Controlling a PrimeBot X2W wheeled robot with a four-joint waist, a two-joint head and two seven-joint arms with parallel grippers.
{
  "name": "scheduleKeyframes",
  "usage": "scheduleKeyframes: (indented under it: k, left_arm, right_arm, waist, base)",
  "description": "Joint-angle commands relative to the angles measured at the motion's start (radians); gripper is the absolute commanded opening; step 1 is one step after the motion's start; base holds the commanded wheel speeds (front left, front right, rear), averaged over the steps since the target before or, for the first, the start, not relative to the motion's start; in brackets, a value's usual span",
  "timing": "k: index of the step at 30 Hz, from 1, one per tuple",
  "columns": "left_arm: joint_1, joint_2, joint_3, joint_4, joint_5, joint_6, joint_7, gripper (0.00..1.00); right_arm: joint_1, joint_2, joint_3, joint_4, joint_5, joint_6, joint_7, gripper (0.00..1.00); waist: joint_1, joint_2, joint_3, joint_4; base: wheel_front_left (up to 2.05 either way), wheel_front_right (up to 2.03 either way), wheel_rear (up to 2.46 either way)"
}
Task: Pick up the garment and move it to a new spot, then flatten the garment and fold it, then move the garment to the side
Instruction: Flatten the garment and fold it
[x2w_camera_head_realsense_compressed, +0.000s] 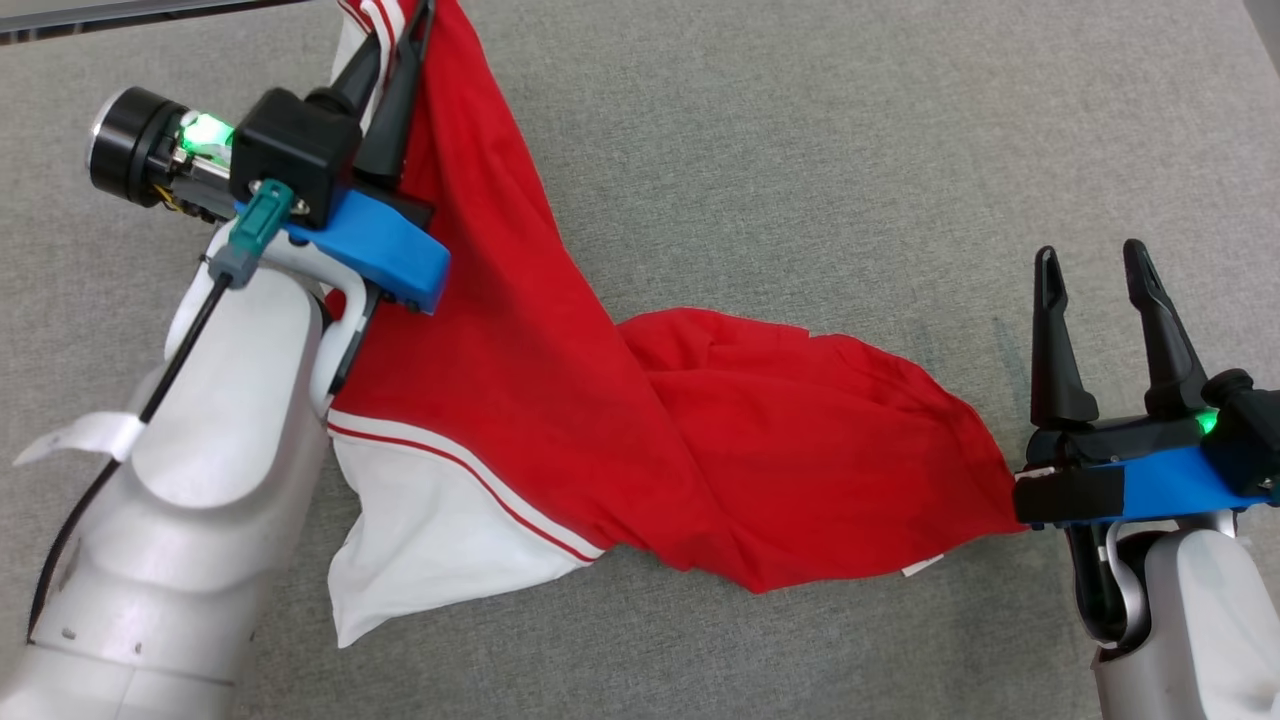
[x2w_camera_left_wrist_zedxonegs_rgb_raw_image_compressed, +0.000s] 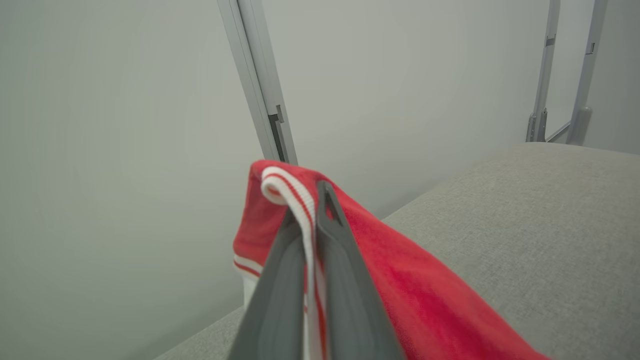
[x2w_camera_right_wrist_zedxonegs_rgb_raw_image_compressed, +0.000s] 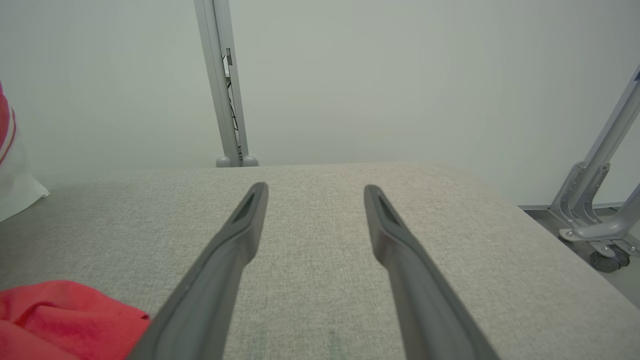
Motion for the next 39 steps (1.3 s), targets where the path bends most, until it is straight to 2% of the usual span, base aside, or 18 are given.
scheduleKeyframes:
  k: [1,6,7,8,14,31,35,39]
  left_arm:
    - [-0.021,0.001,-0.002,0.018,-0.003,-0.003,-0.006,0.0]
    - [-0.076,-0.001,0.0,0.149,-0.019,-0.005,-0.032,0.0]
    - [-0.08,-0.005,0.004,0.172,-0.026,-0.004,-0.036,0.43]
    - [-0.085,-0.009,0.008,0.193,-0.028,-0.001,-0.041,1.0]
    - [-0.039,-0.029,0.005,0.23,-0.03,0.011,-0.055,1.0]
    - [0.452,-0.062,0.109,-0.207,-0.025,0.111,-0.055,1.0]
    - [0.552,-0.074,0.115,-0.258,-0.015,0.117,-0.056,1.0]
    - [0.612,-0.078,0.109,-0.264,-0.005,0.103,-0.056,1.0]
  right_arm:
    - [-0.011,-0.003,0.002,0.002,0.006,0.0,-0.004,1.0]
    - [-0.02,-0.002,0.008,0.01,0.003,0.0,-0.004,1.0]
    - [-0.021,-0.001,0.009,0.011,0.003,0.0,-0.004,1.0]
    - [-0.022,-0.001,0.009,0.012,0.003,0.0,-0.004,1.0]
    - [-0.006,-0.001,-0.002,0.019,-0.002,0.0,-0.004,1.0]
    - [0.064,0.004,-0.009,0.05,-0.008,0.0,-0.004,1.0]
    - [0.078,0.004,-0.009,0.051,-0.007,0.0,-0.004,1.0]
    - [0.088,0.005,-0.013,0.054,-0.008,0.0,-0.004,1.0]
  waist:
    - [-0.0001,0.0,0.0,-0.003]
    - [-0.0001,0.0,0.003,-0.013]
    - [-0.0001,0.0,0.003,-0.014]
    - [-0.0001,0.0,0.001,-0.014]
    - [-0.0001,0.0,-0.025,0.011]
    - [-0.0001,0.0,-0.173,0.165]
    - [-0.0001,0.0,-0.195,0.187]
    - [-0.0001,0.0,-0.211,0.202]
  base:
    - [0.0,0.0,0.0]
    - [0.0,0.0,0.0]
    - [0.0,0.0,0.0]
    - [0.0,0.0,0.0]
    - [0.0,0.0,0.0]
    - [0.0,0.0,0.0]
    - [0.0,0.0,0.0]
    - [0.0,0.0,0.0]
